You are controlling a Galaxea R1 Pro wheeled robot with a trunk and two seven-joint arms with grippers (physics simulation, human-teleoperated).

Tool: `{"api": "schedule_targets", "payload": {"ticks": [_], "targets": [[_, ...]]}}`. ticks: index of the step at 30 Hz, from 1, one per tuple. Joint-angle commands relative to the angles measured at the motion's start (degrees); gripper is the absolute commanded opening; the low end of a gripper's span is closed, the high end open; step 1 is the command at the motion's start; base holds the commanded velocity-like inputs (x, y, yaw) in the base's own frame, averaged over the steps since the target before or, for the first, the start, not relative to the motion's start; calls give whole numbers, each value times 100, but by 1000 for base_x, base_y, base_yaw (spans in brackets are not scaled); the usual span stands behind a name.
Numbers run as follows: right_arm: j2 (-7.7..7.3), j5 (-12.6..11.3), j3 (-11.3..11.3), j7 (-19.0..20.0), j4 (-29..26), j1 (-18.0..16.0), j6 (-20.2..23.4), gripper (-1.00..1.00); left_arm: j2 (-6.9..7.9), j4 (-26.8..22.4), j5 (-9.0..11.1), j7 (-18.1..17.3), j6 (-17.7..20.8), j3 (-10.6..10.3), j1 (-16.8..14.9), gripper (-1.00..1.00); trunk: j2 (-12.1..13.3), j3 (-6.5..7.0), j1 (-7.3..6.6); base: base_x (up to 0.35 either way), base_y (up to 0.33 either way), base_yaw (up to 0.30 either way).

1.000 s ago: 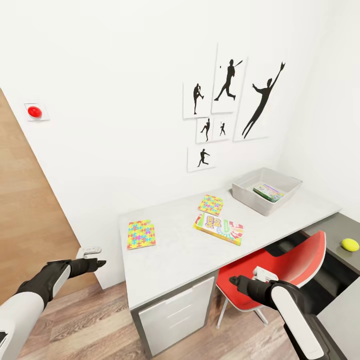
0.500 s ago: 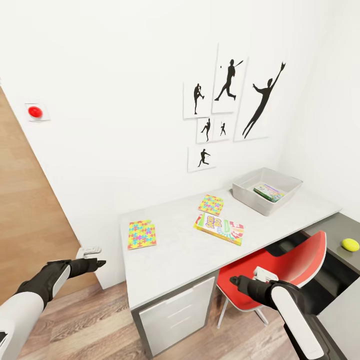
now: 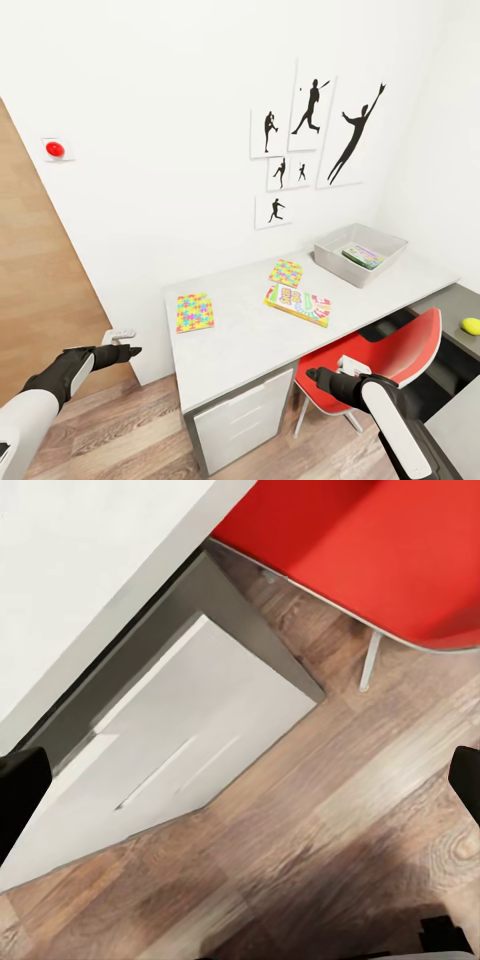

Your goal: Put all the toys in the child's room - the three board games (two on the bed and one on the table), the two jigsaw puzzles on the table, and the tennis ball on the table - inside the toy box on the table in the child's room.

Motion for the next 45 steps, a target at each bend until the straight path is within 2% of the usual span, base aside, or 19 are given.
{"api": "schedule_targets", "payload": {"ticks": [1,21,24,26,27,28,29,30,32,34,39,45], "targets": [[-4,-53,10,-60,-7,-6,3,100,-3,-8,38,-16,56,29,-2,100,-7,-8,1,0,28,0],[4,-57,19,-103,-134,-60,29,100,-10,-8,39,-18,56,16,-4,100,-7,-8,1,0,53,0],[8,-64,10,-137,-175,-409,114,100,-27,-8,36,-14,56,15,-6,100,-7,-8,1,0,0,0],[21,-70,-7,-178,-174,-901,448,100,-26,-8,35,-17,56,17,-4,100,-7,-8,1,0,0,0],[70,-67,-13,-205,-148,-1137,635,100,-23,-8,35,-18,56,17,-4,100,-7,-8,1,0,0,0],[203,-62,-32,-261,-72,-1419,825,100,-17,-8,34,-18,56,18,-2,100,-7,-8,1,0,0,0],[254,-60,-40,-286,-28,-1496,868,100,-15,-8,34,-18,56,18,-1,100,-7,-8,1,0,0,0],[423,-50,-58,-380,161,-1703,964,100,-13,-8,34,-19,56,18,-4,100,-7,-8,1,0,0,0],[603,-32,-66,-487,410,-1909,1032,100,-10,-8,34,-19,56,18,-4,100,-7,-8,1,0,0,0],[716,-19,-62,-541,595,-2015,1057,100,-9,-8,34,-19,56,18,-3,100,-7,-8,1,0,0,0],[790,-8,-49,-566,837,-2077,985,100,-9,-8,34,-19,55,18,-5,100,-7,-8,1,31,13,0],[800,-5,-35,-569,893,-2080,823,100,-9,-8,34,-19,53,18,-5,100,-7,-8,1,97,54,0]]}}
